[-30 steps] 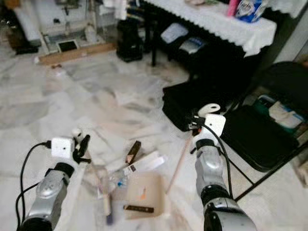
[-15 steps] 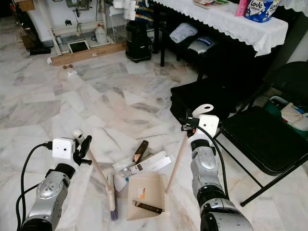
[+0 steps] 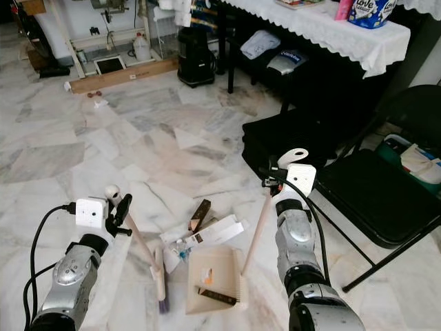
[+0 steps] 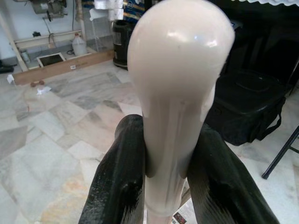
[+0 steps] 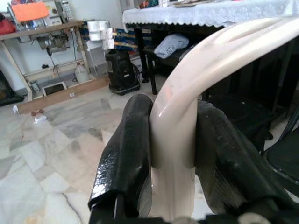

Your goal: Sweep floor

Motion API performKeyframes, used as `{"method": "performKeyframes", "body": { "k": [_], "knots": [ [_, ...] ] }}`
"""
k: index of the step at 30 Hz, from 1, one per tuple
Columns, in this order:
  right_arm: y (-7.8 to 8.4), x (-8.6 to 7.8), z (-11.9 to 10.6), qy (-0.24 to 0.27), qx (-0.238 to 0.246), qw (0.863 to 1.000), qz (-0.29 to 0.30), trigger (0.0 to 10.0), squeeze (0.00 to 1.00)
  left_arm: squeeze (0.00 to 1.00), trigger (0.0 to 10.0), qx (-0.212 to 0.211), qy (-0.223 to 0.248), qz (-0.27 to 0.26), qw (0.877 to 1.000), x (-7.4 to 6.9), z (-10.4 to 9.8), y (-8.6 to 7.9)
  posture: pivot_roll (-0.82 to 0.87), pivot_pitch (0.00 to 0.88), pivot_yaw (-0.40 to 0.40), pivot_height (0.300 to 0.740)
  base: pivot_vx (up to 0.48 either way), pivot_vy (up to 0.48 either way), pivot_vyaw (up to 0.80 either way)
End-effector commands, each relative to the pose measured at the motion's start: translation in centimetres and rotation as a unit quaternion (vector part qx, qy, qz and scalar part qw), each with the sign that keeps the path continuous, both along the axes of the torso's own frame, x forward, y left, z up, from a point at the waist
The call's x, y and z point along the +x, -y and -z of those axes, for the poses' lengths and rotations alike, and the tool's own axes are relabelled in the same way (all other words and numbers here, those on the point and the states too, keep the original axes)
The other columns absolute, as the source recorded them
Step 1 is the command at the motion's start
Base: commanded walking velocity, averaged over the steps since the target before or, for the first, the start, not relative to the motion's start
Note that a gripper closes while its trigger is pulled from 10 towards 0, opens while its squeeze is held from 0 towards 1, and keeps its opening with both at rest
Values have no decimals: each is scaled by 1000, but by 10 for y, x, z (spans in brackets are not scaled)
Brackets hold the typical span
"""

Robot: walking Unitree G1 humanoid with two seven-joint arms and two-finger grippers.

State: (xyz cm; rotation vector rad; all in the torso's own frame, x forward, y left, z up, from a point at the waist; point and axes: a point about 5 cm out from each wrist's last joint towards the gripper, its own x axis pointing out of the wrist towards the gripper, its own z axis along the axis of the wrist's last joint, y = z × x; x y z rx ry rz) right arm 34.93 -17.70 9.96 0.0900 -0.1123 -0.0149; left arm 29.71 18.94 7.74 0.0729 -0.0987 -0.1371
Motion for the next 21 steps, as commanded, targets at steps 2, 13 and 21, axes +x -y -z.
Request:
{"method": "performKeyframes", "body": {
  "k": [2,13,21],
  "knots": [
    [0,2,-6,14,-1,1000,1,10000,0,0,10000,2,-15,-1,1000,-4,7,-2,62,53,-16,740,-341,0,0],
    [-1,2,-7,18,0,1000,2,10000,0,0,10000,2,-13,-2,1000,-3,6,-2,62,57,-13,740,-339,0,0],
    [1,2,-6,15,1,1000,5,10000,0,0,10000,2,-13,-4,1000,-3,5,-3,63,60,-13,740,-305,0,0]
  ]
}}
